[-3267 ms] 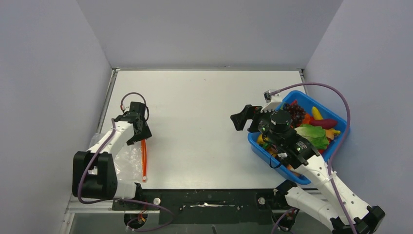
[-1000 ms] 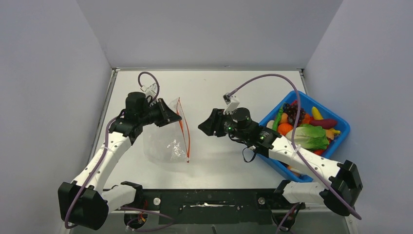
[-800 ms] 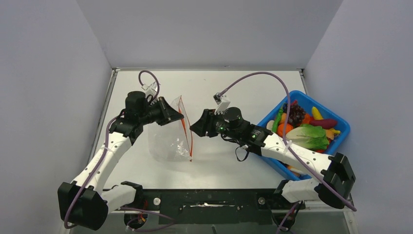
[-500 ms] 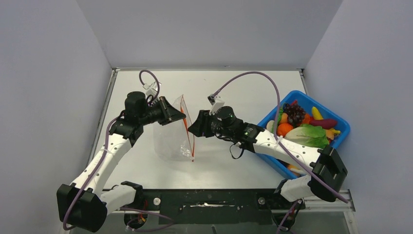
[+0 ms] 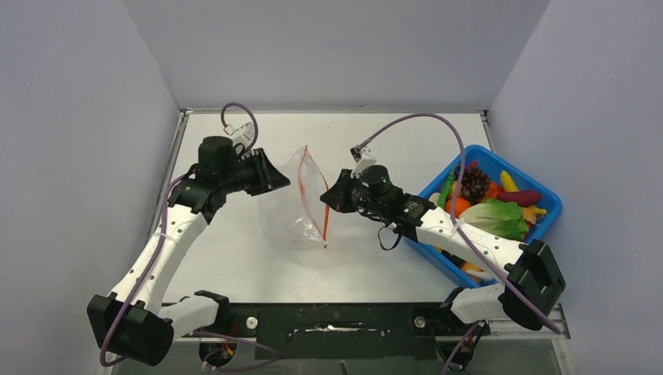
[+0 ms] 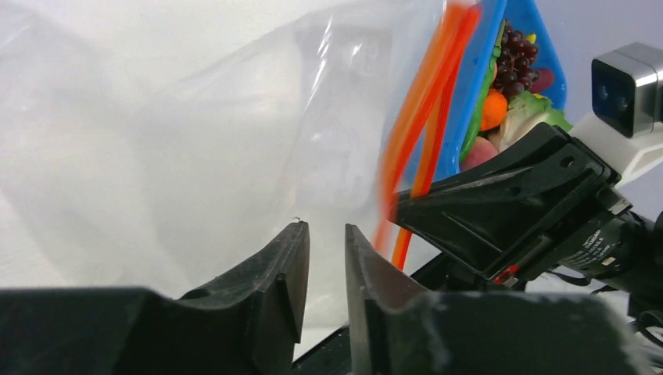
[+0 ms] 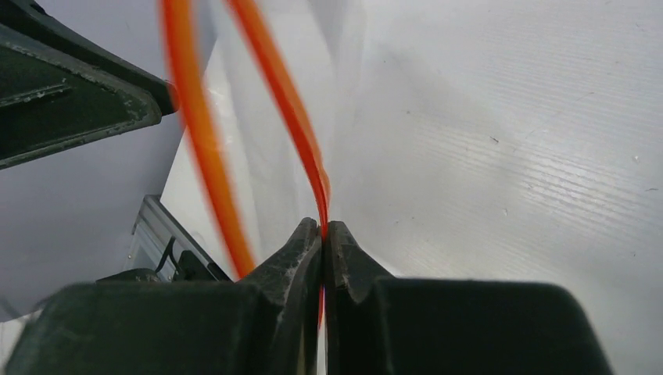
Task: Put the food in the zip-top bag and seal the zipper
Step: Open the zipper of the food storage bag.
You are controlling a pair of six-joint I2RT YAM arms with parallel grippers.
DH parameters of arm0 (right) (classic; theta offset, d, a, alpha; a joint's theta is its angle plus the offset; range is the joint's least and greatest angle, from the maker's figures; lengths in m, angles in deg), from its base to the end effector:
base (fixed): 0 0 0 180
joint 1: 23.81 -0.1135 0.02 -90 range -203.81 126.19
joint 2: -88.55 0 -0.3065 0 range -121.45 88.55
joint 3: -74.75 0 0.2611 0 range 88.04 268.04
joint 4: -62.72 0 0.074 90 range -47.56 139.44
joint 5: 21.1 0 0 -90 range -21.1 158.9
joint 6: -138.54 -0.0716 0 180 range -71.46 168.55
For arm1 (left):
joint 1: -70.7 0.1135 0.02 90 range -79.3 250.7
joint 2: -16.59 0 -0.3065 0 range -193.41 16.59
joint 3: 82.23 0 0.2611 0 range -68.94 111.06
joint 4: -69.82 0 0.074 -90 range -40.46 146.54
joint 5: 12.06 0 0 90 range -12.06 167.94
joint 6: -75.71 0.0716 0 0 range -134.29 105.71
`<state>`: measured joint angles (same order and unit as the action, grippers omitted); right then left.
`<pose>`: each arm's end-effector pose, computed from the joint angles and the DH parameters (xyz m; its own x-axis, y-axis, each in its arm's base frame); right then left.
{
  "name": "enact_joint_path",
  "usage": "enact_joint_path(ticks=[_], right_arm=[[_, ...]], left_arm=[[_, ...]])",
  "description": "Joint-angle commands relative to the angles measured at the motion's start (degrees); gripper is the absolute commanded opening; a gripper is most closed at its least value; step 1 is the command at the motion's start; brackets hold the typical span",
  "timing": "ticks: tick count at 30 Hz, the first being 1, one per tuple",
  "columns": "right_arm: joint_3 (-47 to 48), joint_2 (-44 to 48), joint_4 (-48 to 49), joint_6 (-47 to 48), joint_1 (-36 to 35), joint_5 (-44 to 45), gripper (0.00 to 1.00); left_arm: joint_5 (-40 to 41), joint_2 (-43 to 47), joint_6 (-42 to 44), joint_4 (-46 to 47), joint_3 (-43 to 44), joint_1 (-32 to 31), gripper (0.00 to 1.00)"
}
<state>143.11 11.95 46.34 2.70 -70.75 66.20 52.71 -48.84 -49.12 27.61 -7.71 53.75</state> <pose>0.2294 0.2505 0.3136 -0.7427 0.2548 -0.6193 -0.3248 0.6717 0.6659 0.2461 -0.1069 0.3577 -0.7747 -0.3040 -0.5545 0.1983 0.7158 -0.6695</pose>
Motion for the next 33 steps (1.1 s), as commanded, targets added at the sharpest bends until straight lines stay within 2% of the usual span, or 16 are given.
enact_joint_path(ticks=[1,5,10,17,26,33], right_arm=[[-0.22,2.76,5.86,-1.67,0.18,1.63,0.00],[0.20,2.56,7.40,-3.19,0.00,3.35,0.00],[2.06,1.52,7.77,-4.51,-0.24,5.30,0.00],[3.72,0.06,8.84,-5.31,-1.09,5.87,0.00],[4.55,-1.11,9.38,-6.01,-1.49,7.44,0.00],[5.01,-2.06,9.11,-7.06,-1.54,7.63,0.00]], left_arm=[[-0.60,0.46,2.79,0.69,3.18,-0.59,0.31],[-9.45,2.47,-2.38,13.77,-1.31,-2.63,0.51],[-7.90,3.87,-2.52,21.44,-4.06,-4.94,0.60],[0.16,1.24,3.56,19.50,-4.19,-6.10,0.60],[3.60,-0.80,8.05,19.84,-6.49,-10.03,0.59],[12.02,-1.84,10.04,16.88,-7.33,-12.17,0.46]])
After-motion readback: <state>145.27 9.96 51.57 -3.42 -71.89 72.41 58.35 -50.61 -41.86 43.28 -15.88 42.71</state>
